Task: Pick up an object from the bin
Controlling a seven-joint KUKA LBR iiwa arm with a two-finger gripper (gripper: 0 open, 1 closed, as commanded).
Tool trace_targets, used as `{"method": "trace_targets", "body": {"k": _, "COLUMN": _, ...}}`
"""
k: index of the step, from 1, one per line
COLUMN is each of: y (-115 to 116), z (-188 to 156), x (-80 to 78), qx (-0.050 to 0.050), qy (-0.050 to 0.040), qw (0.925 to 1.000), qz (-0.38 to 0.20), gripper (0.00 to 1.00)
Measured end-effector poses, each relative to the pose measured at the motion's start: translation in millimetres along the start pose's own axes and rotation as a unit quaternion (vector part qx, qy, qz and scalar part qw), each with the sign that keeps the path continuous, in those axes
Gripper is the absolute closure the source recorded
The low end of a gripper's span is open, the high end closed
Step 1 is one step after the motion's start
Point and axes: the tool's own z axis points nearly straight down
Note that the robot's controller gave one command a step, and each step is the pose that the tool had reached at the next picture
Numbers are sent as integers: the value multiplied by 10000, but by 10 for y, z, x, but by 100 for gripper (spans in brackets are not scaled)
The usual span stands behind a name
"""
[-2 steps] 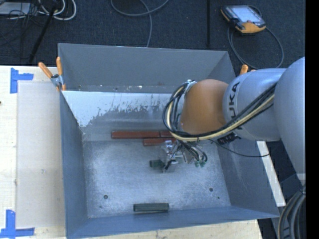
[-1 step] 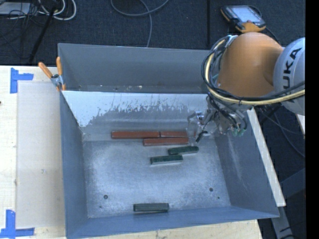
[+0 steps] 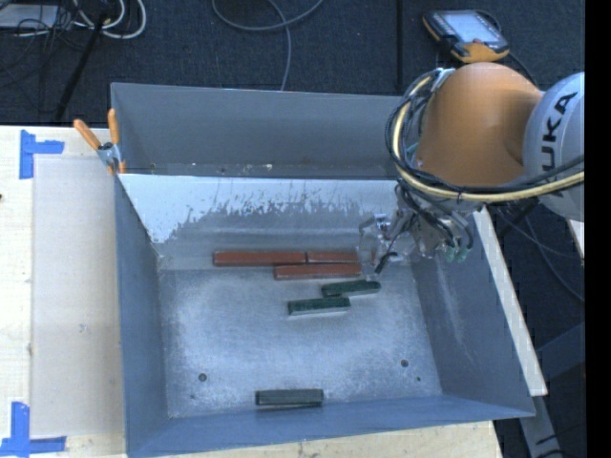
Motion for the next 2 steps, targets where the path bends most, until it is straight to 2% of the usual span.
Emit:
{"method": "trace_targets", "body": {"k": 1, "y": 114, "z": 766, "x": -236, "qx": -6, "qy": 22, "qw": 9970, "qz": 774, "gripper": 0}}
{"method": "trace_targets", "body": {"k": 2, "y": 109, "z": 752, "x": -243, "qx": -3, "qy": 10, "qw": 9970, "qz": 778, "gripper": 0}}
